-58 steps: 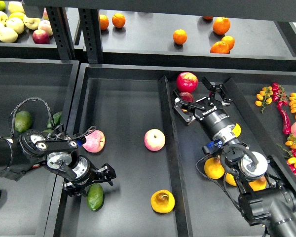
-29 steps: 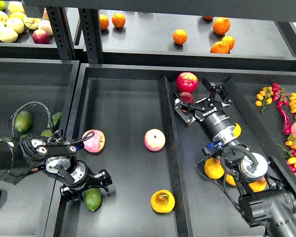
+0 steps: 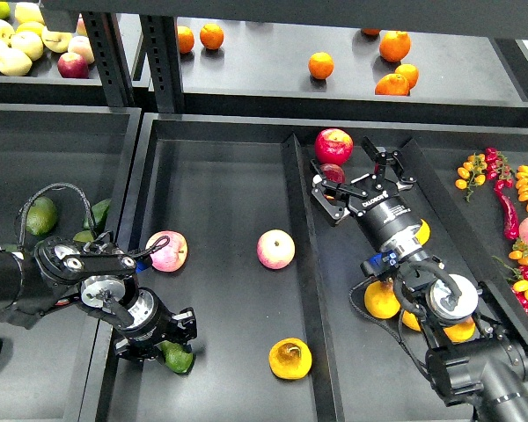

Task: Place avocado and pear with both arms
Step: 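Carry the avocado with the left gripper into the avocado bin, release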

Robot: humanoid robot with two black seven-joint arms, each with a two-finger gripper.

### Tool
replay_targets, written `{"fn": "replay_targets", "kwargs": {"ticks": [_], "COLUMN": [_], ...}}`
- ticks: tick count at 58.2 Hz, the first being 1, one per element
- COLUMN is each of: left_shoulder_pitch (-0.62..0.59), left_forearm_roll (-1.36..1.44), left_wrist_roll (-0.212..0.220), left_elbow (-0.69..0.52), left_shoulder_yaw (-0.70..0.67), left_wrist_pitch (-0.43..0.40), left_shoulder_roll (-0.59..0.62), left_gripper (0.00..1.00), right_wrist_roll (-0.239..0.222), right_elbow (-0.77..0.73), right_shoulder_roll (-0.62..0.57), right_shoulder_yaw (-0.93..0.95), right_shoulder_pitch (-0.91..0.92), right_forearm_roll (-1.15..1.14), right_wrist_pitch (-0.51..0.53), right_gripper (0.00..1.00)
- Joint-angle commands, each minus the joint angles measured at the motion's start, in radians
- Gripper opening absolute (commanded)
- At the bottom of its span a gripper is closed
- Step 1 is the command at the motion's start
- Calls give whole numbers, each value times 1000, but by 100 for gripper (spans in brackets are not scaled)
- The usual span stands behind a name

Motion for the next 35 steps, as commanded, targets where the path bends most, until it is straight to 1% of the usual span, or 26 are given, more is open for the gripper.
{"fn": "replay_targets", "kwargs": {"ticks": [1, 2, 8, 15, 22, 35], "left_shoulder_pitch": [2, 2, -5, -18, -51, -141], "left_forearm_roll": [-7, -19, -30, -33, -31, -31], "left_wrist_roll": [0, 0, 0, 0, 0, 0], "left_elbow": [5, 5, -2, -10, -11, -27], "left_shoulder_yaw": [-5, -5, -7, -14, -75, -97], "left_wrist_pitch": [-30, -38, -48, -53, -66, -66], "left_shoulder_roll": [4, 6, 6, 7, 16, 111], "left_gripper": [22, 20, 16, 16, 16, 16], "right_wrist_roll": [0, 0, 0, 1, 3, 3], "right_elbow": [0, 0, 0, 2, 5, 12], "right_shoulder_roll": [0, 0, 0, 0, 0, 0], "right_shoulder_yaw": [0, 0, 0, 0, 0, -2], "right_shoulder_pitch": [-4, -7, -9, -15, -21, -32], "right_forearm_roll": [0, 0, 0, 0, 0, 0], "right_wrist_pitch": [1, 1, 2, 2, 2, 2], "right_gripper": [100, 100, 99, 100, 100, 99]}}
